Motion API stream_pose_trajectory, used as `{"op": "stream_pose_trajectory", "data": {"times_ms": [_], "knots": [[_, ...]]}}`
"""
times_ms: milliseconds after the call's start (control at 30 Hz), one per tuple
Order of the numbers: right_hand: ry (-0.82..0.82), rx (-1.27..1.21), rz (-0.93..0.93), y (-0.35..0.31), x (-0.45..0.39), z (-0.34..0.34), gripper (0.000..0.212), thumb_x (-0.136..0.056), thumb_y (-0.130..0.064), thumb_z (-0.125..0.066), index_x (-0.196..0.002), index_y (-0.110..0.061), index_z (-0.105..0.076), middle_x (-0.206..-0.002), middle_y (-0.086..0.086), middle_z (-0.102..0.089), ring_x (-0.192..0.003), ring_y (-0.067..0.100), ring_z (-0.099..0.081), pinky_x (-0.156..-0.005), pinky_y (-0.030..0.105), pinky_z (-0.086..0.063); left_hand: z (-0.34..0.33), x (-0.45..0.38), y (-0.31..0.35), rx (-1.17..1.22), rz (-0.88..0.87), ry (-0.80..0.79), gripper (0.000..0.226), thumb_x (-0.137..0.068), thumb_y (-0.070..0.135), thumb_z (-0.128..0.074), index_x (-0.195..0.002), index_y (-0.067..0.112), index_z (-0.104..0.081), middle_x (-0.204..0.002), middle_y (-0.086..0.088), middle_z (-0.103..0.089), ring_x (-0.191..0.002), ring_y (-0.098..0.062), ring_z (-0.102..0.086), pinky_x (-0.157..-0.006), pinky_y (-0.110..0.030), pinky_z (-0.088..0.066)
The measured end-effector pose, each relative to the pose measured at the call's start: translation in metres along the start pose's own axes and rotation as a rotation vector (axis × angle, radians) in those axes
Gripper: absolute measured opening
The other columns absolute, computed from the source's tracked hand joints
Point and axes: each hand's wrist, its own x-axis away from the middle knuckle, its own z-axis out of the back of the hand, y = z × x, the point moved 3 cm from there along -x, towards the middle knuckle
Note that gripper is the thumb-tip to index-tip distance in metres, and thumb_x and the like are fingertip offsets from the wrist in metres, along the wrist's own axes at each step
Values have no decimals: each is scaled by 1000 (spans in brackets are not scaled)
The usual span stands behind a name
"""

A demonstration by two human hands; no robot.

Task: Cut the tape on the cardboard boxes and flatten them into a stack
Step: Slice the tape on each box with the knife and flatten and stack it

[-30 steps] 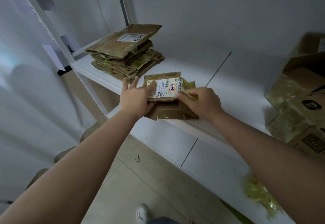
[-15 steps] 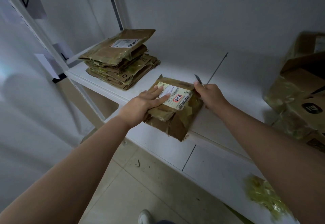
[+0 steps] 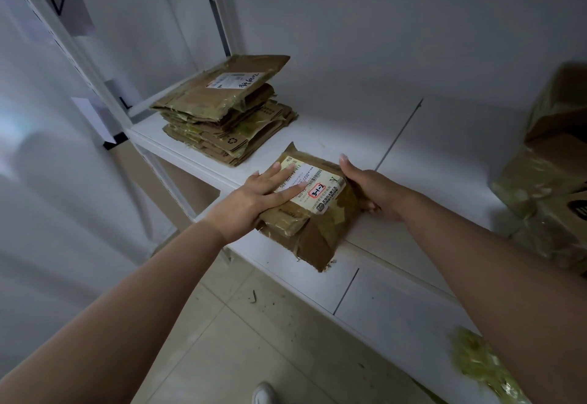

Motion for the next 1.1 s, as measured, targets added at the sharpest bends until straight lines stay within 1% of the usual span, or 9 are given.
{"op": "stream_pose_trajectory", "data": {"times_ms": [133, 200, 333, 533, 633, 733, 867, 967, 1100], "knots": [[59, 10, 41, 0, -4, -3, 66, -87, -71, -32, -106, -20, -68, -99, -3, -71, -90, 10, -66, -87, 35, -50, 0, 2, -5, -15, 35, -44, 91, -88, -6, -62, -149, 42, -15, -158, -3, -19, -148, -28, -9, -116, -53, -21], [177, 74, 110, 1, -4, 2, 63, -86, -70, -40, -109, -17, -65, -107, 2, -68, -100, 18, -63, -96, 44, -49, -1, 4, -6, -20, 52, -61, 89, -88, -7, -59, -149, 38, -14, -158, -7, -22, -147, -30, -12, -115, -55, -24], [552, 183, 187, 4, 4, 20, 54, -87, -56, -54, -124, -16, -59, -124, 1, -61, -115, 20, -56, -100, 40, -44, -14, 6, 1, -56, 214, -211, 76, -97, 11, -50, -147, 36, 1, -161, -1, -12, -149, -25, -8, -116, -48, -28], [830, 561, 246, -2, 18, 32, 32, -101, -31, -38, -108, -15, -65, -108, 4, -64, -96, 25, -59, -71, 29, -40, -38, -20, 49, -183, 449, -284, 67, -98, 52, -30, -153, 36, 6, -162, -2, -6, -147, -30, -13, -109, -46, -37], [691, 849, 246, 7, 13, 30, 33, -99, -28, -43, -129, -22, -55, -135, 2, -53, -127, 26, -42, -90, 37, -41, -42, -40, 72, -157, 445, -351, 89, -82, 79, -21, -152, 35, 12, -162, -4, -2, -147, -32, -7, -113, -49, -28], [416, 940, 179, 30, 9, 23, 47, -100, -33, -38, -147, -27, -30, -158, 1, -18, -147, 26, -4, -115, 45, -13, -34, -51, 78, -26, 432, -361, 107, -64, 94, -10, -151, 35, 12, -159, -7, -20, -143, -33, -22, -115, -49, -25], [390, 806, 182, 43, 13, 22, 49, -101, -29, -40, -148, -29, -27, -160, 0, -10, -147, 24, 1, -117, 45, -7, -10, -62, 63, 103, 484, -104, 77, -87, 76, -17, -147, 29, -29, -126, -8, -61, -119, -31, -51, -101, -45, -41], [444, 777, 214, 33, 12, 25, 45, -101, -28, -38, -146, -27, -32, -159, 2, -15, -147, 27, 0, -117, 46, -7, -7, -77, 57, 35, 519, -29, 49, -100, 41, -36, -144, 19, -37, -141, -7, -49, -135, -28, -35, -108, -42, -32], [497, 894, 206, 30, 6, 30, 54, -101, -38, -30, -151, -25, -14, -161, 1, 1, -146, 28, 14, -116, 51, 0, -26, -100, 65, 40, 517, -104, 57, -101, 31, -36, -151, 12, -20, -159, -14, -17, -148, -33, -2, -118, -49, -9]]}}
